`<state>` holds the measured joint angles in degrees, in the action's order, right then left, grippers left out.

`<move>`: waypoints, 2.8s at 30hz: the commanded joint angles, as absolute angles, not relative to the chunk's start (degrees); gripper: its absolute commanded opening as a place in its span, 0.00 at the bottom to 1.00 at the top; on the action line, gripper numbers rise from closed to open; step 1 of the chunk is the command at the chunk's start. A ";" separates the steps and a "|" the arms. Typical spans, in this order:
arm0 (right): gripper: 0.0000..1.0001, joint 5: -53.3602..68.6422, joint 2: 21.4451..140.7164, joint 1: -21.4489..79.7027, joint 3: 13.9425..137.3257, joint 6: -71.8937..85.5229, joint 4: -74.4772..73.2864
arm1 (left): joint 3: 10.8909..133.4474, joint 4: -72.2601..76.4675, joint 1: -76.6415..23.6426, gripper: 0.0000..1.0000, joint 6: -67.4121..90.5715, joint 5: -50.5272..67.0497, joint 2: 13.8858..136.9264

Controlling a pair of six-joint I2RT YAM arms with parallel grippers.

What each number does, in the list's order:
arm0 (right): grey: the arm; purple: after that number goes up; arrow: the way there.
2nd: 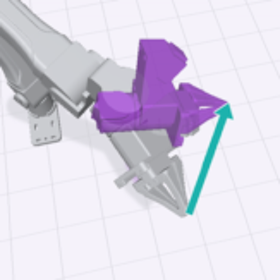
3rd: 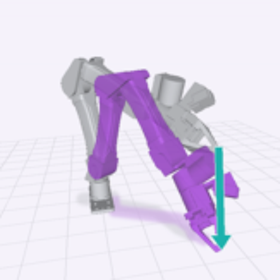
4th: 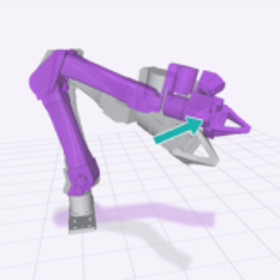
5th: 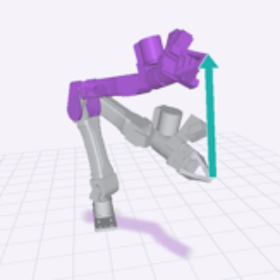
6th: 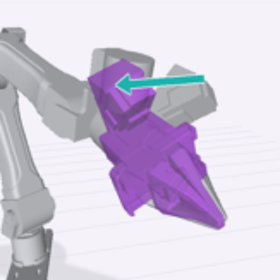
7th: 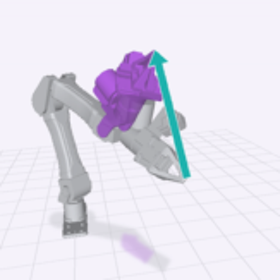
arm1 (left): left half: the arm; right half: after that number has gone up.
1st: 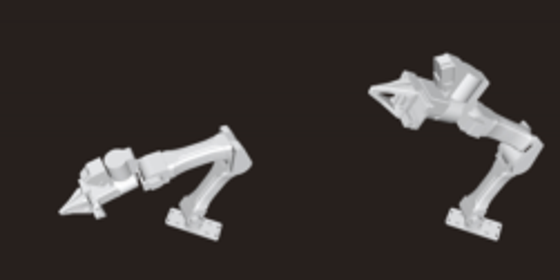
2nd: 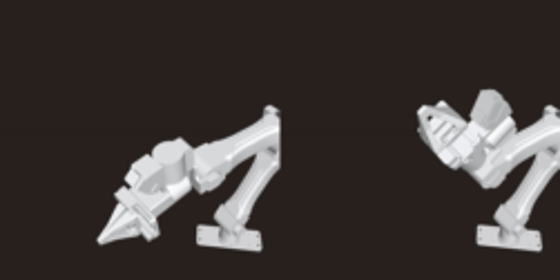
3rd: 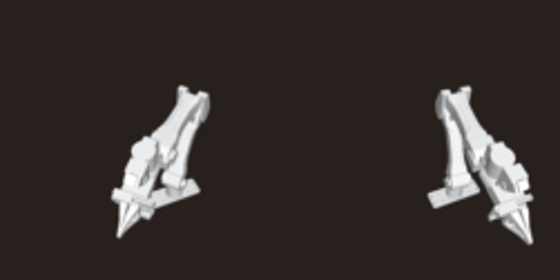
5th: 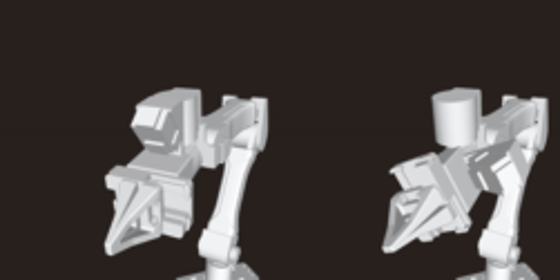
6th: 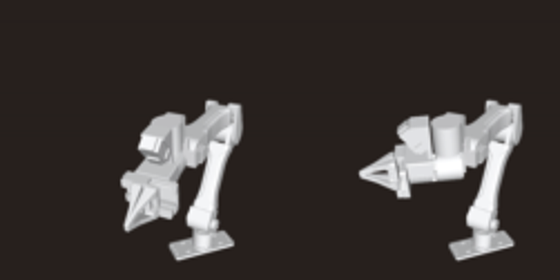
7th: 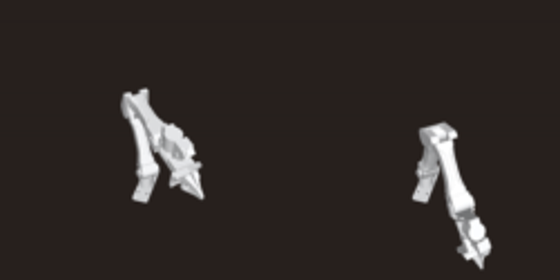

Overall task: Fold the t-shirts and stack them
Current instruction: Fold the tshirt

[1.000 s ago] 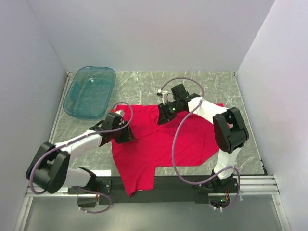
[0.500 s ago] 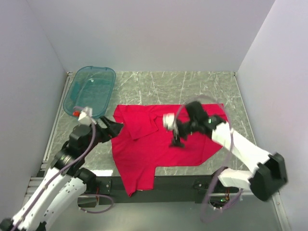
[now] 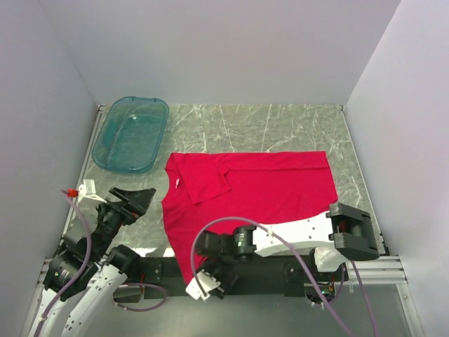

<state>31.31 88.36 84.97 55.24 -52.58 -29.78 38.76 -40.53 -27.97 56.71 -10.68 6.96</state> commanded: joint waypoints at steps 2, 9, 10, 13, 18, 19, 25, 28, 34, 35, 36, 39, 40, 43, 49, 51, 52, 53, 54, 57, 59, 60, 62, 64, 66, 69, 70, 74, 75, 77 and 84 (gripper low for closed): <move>0.62 24.63 92.10 87.01 57.22 -47.55 -25.32 | 40.69 -42.01 -28.04 0.91 55.90 -11.78 5.98; 0.62 20.04 93.16 86.75 53.62 -48.87 -23.29 | 39.99 -40.78 -28.04 0.91 53.79 -10.37 6.94; 0.61 19.87 93.51 86.66 53.61 -48.87 -23.38 | 40.08 -40.69 -28.04 0.91 53.35 -10.37 7.12; 0.60 19.16 95.01 86.31 53.70 -49.04 -23.47 | 40.25 -40.43 -28.04 0.91 52.91 -9.76 6.94; 0.56 18.20 95.98 84.64 53.53 -49.39 -23.73 | 39.73 -40.26 -28.04 0.91 52.56 -8.35 6.24; 0.56 17.93 95.89 84.12 53.35 -49.57 -23.90 | 39.64 -39.99 -28.04 0.91 52.21 -8.00 6.07; 0.52 18.11 93.61 81.48 51.07 -49.92 -23.99 | 39.03 -38.50 -28.04 0.91 51.07 -6.25 6.85; 0.47 18.19 93.87 81.39 50.71 -49.75 -24.17 | 38.67 -37.88 -28.04 0.91 50.71 -5.36 7.29; 0.11 20.30 94.66 80.86 53.43 -49.13 -26.36 | 38.32 -37.36 -28.04 0.90 50.19 -2.29 9.13; 0.08 21.00 94.14 80.34 54.05 -48.96 -26.72 | 38.15 -37.18 -28.04 0.90 50.27 -0.54 9.58; 0.04 21.79 93.70 79.81 54.23 -48.87 -27.33 | 37.88 -37.00 -28.04 0.90 50.27 0.34 10.10; 0.00 26.00 91.15 75.69 55.02 -48.34 -28.73 | 36.74 -34.99 -28.04 0.88 50.36 4.55 13.18; 0.00 29.50 90.53 73.67 55.72 -47.56 -29.09 | 36.56 -34.28 -28.04 0.88 50.01 5.44 14.92; 0.00 34.35 88.33 65.32 56.86 -45.01 -29.79 | 36.04 -31.47 -28.04 0.88 48.61 7.90 18.09; 0.00 44.37 88.50 51.08 58.44 -37.01 -27.07 | 32.79 -22.60 -28.04 0.85 45.88 16.50 24.15; 0.00 47.53 90.61 47.83 59.15 -34.03 -26.46 | 32.08 -21.36 -28.04 0.85 44.66 17.92 26.18; 0.00 48.59 91.40 46.86 59.85 -32.97 -26.37 | 31.99 -20.23 -28.04 0.85 44.13 20.37 28.28; 0.00 49.21 93.06 46.06 60.38 -31.65 -26.02 | 31.99 -19.78 -28.04 0.84 43.51 21.43 29.52; 0.00 50.78 93.95 45.10 60.82 -29.90 -26.02 | 31.99 -19.43 -28.04 0.84 42.46 22.58 30.58; 0.01 54.39 96.85 42.19 62.75 -27.08 -26.19 | 32.87 -19.16 -28.12 0.82 39.83 26.18 35.06; 0.01 55.98 98.08 40.96 63.37 -25.24 -25.84 | 33.39 -19.77 -28.21 0.81 37.98 28.29 37.87; 0.01 55.99 98.52 40.52 63.54 -24.70 -25.67 | 33.57 -20.04 -28.47 0.81 37.36 28.91 38.75; 0.01 57.04 99.83 39.47 64.07 -23.47 -25.32 | 34.01 -20.91 -29.44 0.80 36.13 29.79 41.56; 0.01 58.09 100.81 38.76 64.68 -21.54 -24.87 | 35.24 -21.88 -33.12 0.80 34.72 27.69 44.28; 0.01 58.88 102.39 37.27 65.13 -19.52 -24.61 | 36.91 -23.37 -38.48 0.80 33.76 22.80 46.22; 0.01 60.82 104.15 35.25 65.92 -17.59 -24.52 | 39.62 -25.39 -46.02 0.79 32.87 15.42 50.87; 0.01 61.08 104.41 34.72 66.09 -17.06 -24.35 | 40.33 -26.27 -47.79 0.80 32.78 13.21 52.02; 0.01 61.53 105.73 32.87 66.18 -14.25 -23.38 | 44.29 -30.75 -55.09 0.79 33.57 3.97 57.73; 0.01 61.44 106.08 32.70 66.27 -14.15 -23.55 | 45.60 -31.54 -57.80 0.79 34.44 2.04 58.79; 0.02 61.70 106.52 32.61 66.36 -14.06 -23.38 | 47.01 -33.74 -61.67 0.77 35.33 -2.95 62.13; 0.02 61.61 107.67 32.34 66.62 -12.40 -22.94 | 56.42 -40.68 -74.16 0.70 42.17 -18.96 74.69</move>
<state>59.68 106.41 32.36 64.38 -13.82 -24.56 51.83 -36.32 -69.73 38.44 -7.77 71.66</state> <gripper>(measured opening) 0.022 0.706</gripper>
